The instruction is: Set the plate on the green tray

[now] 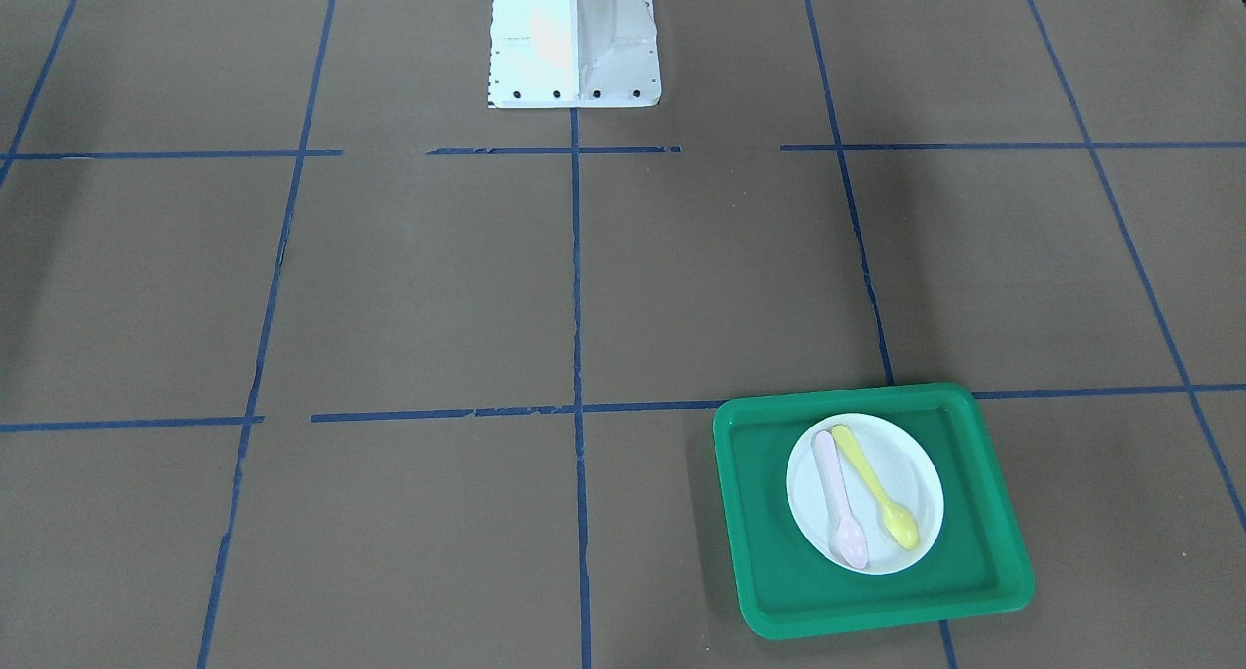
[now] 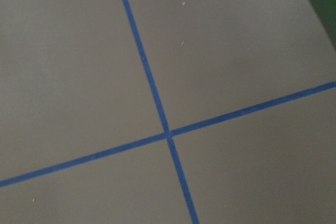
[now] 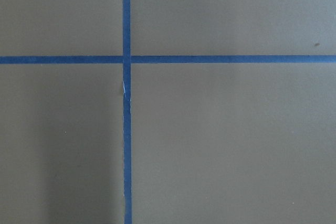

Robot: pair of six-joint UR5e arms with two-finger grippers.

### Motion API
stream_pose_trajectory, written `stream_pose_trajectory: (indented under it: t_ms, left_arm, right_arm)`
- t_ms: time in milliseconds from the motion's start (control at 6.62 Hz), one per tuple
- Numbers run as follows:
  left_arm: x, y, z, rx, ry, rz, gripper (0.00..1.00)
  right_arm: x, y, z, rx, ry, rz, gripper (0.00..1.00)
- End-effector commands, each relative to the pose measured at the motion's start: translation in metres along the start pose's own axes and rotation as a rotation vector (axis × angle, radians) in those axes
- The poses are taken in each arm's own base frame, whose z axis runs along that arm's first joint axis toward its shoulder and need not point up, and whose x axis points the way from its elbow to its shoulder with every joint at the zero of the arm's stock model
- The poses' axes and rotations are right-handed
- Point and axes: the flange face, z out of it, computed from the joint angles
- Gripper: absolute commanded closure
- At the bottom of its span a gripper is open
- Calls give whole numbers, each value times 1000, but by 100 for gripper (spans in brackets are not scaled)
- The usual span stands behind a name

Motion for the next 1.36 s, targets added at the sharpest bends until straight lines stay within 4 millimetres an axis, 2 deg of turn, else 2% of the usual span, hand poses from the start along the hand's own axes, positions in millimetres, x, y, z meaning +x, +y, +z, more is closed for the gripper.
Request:
stream_pose_trajectory:
  t_ms: [0,151,302,453,1209]
  left_arm:
    - [-19,41,16,-66,2,-70,0]
    - [-20,42,12,-127,7,-136,0]
    - [-16,41,-4,-144,6,-174,0]
    - [-13,44,-12,-134,9,-177,0]
    - [-23,50,2,-153,58,-218,0]
  right_arm:
    - [0,0,0,1,0,-1,0]
    - [0,0,0,1,0,-1,0]
    - [0,0,0,1,0,-1,0]
    - [0,0,0,1,0,-1,0]
    - [0,0,0,0,0,0,0]
